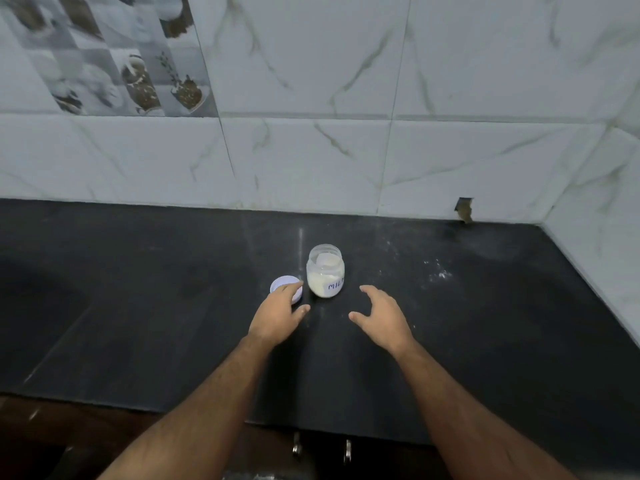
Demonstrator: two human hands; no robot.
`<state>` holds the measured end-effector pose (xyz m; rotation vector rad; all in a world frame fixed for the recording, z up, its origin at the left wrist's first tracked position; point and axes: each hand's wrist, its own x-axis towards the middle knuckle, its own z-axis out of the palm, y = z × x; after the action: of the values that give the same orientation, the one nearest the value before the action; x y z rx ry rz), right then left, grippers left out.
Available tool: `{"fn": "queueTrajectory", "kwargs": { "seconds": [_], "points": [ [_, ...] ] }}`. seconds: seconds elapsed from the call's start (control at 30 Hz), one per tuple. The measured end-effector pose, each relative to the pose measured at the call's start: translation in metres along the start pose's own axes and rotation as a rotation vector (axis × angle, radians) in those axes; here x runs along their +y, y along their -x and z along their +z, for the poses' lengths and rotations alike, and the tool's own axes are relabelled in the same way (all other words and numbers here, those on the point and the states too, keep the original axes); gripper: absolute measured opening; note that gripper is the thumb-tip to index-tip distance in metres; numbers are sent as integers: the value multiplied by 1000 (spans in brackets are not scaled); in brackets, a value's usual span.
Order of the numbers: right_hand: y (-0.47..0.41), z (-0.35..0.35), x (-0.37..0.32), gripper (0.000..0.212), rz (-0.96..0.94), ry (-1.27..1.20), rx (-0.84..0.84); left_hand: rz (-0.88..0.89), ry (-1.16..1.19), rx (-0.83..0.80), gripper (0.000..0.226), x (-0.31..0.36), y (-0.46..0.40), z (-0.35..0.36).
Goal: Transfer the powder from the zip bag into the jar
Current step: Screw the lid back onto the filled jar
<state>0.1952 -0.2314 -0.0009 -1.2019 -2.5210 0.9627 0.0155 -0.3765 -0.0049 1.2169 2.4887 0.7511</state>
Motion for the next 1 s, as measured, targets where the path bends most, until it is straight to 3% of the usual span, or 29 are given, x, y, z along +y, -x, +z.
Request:
{"fn": "queueTrajectory", "kwargs": {
  "seconds": [0.23, 0.5, 0.57, 0.67, 1.0],
  "points": [
    [-54, 3, 4, 80, 5, -130, -82, -127, 129, 38, 66, 9, -35, 3],
    [-96, 25, -13, 118, 8, -282, -158, -186, 288, -12, 70, 9, -73, 4],
    [-100, 31, -16, 113, -1, -298, -145, -159, 308, -45, 68, 7, -80, 3],
    [-102, 40, -17, 82, -31, -338, -80, -111, 350, -89, 60, 1, -86, 2],
    [-95, 26, -35, 77, -59, -478, 120, 38, 498, -134, 61, 14, -110, -11]
  ]
}}
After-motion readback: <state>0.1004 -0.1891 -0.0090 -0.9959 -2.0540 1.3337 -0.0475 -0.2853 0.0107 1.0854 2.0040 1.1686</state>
